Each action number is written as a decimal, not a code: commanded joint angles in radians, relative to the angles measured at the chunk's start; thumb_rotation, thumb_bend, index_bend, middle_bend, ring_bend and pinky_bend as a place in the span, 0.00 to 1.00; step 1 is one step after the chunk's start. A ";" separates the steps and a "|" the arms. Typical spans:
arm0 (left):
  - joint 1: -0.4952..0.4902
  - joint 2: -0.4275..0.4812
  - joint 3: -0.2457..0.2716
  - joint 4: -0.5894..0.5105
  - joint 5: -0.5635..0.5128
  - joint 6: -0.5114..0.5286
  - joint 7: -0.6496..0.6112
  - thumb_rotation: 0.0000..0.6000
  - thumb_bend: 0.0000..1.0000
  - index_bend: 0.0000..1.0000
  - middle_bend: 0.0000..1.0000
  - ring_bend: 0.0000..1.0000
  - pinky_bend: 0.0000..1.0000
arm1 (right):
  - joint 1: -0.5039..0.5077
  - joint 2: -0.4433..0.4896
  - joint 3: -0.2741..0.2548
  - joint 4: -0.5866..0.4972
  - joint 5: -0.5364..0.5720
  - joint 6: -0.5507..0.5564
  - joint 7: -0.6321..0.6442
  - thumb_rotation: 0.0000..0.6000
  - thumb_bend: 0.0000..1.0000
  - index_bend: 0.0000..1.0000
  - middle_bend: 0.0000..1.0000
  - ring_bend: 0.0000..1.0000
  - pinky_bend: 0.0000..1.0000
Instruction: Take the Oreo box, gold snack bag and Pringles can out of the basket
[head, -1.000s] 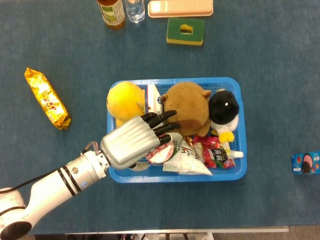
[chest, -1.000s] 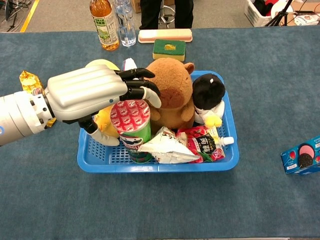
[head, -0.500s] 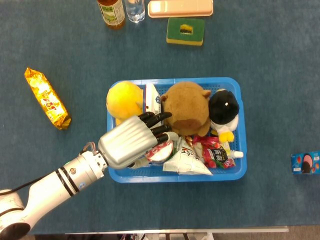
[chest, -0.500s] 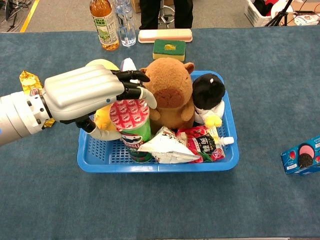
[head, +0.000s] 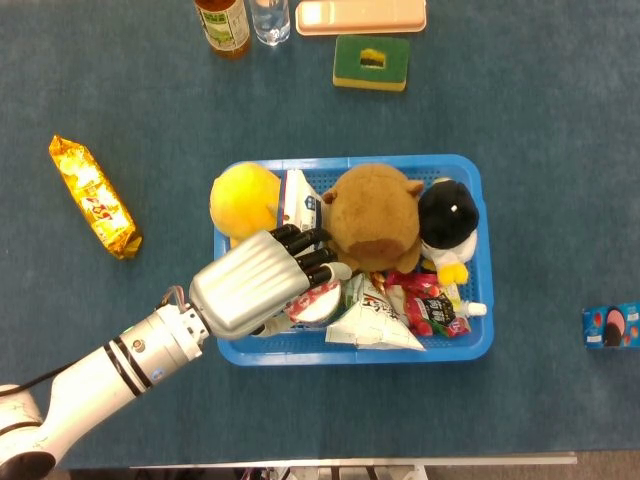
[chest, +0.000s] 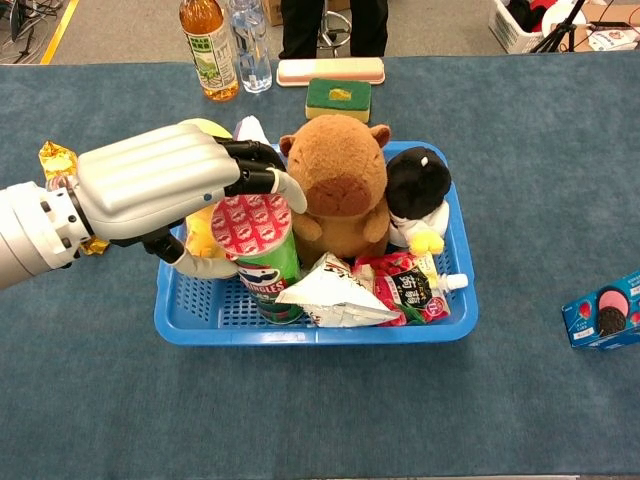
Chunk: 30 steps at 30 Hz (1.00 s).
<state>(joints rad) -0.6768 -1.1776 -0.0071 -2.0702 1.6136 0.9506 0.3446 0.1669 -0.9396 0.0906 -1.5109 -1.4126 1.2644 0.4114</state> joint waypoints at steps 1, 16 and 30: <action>0.003 0.010 0.002 -0.010 0.002 0.006 0.007 1.00 0.35 0.37 0.41 0.20 0.35 | 0.000 0.000 0.000 0.000 0.000 0.000 0.001 1.00 0.00 0.10 0.28 0.24 0.55; 0.073 0.163 0.013 -0.140 -0.042 0.086 0.163 1.00 0.36 0.40 0.44 0.21 0.35 | -0.005 -0.002 0.000 -0.001 -0.002 0.008 0.003 1.00 0.00 0.10 0.28 0.24 0.55; 0.199 0.306 0.050 -0.234 -0.111 0.207 0.301 1.00 0.36 0.47 0.52 0.24 0.35 | 0.005 -0.004 0.001 -0.014 -0.002 -0.005 -0.014 1.00 0.00 0.10 0.28 0.24 0.55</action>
<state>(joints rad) -0.4920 -0.8836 0.0375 -2.2958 1.5151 1.1431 0.6321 0.1721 -0.9436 0.0916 -1.5247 -1.4145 1.2593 0.3979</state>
